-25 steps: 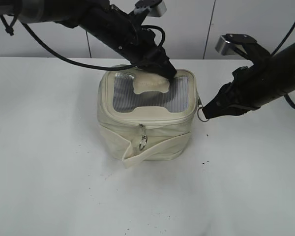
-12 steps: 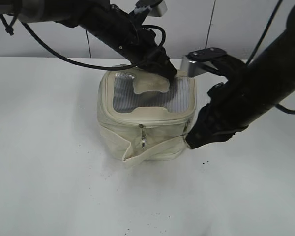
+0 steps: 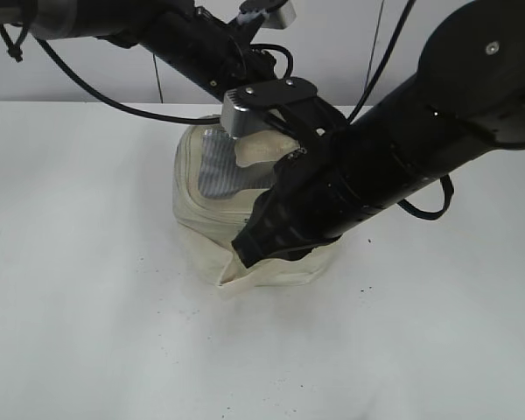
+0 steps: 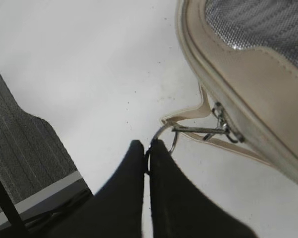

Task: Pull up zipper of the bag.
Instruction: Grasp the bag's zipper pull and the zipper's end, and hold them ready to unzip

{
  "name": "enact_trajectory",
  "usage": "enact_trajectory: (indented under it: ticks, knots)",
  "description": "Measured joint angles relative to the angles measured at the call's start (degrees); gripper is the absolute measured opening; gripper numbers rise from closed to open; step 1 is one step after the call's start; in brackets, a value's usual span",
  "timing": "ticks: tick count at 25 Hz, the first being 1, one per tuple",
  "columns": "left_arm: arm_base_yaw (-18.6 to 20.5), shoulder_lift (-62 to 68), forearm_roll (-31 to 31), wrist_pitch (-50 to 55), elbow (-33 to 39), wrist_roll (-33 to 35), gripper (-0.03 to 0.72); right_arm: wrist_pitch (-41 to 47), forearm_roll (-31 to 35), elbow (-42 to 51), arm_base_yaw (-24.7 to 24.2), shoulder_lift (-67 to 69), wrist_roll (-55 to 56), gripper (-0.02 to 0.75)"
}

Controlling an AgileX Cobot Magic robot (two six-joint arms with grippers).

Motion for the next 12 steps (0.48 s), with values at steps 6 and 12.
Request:
enact_trajectory:
  ticks: [6,12]
  knots:
    - [0.0,-0.1,0.1,0.0,0.0,-0.1,0.039,0.4,-2.0,-0.1,0.1,0.0,7.0,0.029]
    - [0.0,-0.7,0.7,0.4,0.0,-0.3,0.055,7.8,-5.7,-1.5,-3.7,-0.2,16.4,0.418]
